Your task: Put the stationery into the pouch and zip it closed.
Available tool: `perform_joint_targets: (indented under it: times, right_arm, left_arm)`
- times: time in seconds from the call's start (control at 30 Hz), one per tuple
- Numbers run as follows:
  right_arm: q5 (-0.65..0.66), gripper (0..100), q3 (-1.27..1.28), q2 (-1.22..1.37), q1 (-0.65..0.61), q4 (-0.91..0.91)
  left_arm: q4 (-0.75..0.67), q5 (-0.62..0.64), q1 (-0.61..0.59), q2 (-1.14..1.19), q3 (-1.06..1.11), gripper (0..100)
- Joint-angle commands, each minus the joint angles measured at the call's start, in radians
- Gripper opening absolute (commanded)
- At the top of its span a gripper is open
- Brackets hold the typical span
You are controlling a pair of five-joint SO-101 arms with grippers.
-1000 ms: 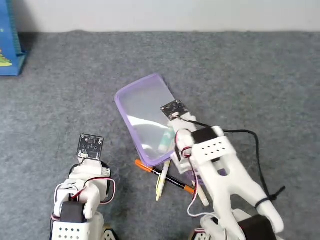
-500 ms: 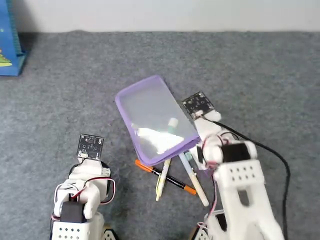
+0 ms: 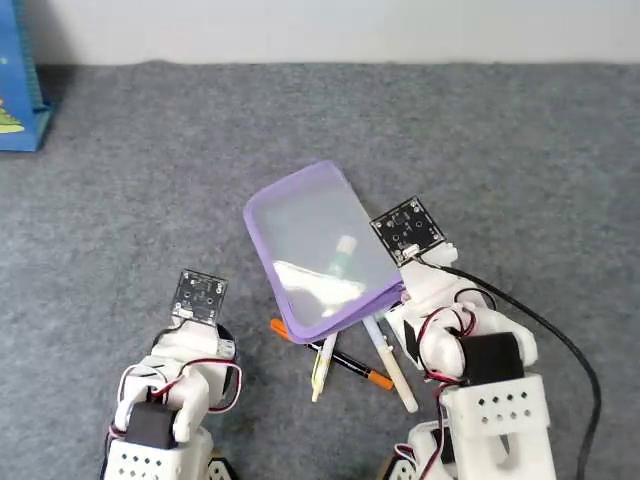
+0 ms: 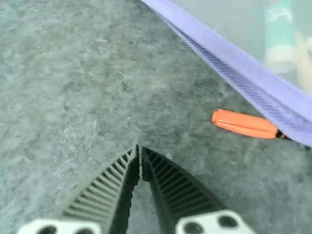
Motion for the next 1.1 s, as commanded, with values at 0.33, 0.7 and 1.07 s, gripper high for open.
perform_joint_targets:
  times: [0.33,0.7,1.07]
  right_arm:
    - [0.140,0.9,-0.233,-0.008,0.087,-0.209]
    - [0.242,0.9,-0.235,-0.008,0.225,-0.576]
    - [0.292,0.9,-0.235,0.012,0.191,-0.803]
  left_arm:
    - [-0.049,-0.012,-0.164,-0.011,-0.059,2]
    - [-0.078,-0.006,-0.187,-0.011,-0.090,1]
    - [-0.080,-0.008,-0.189,-0.011,-0.091,2]
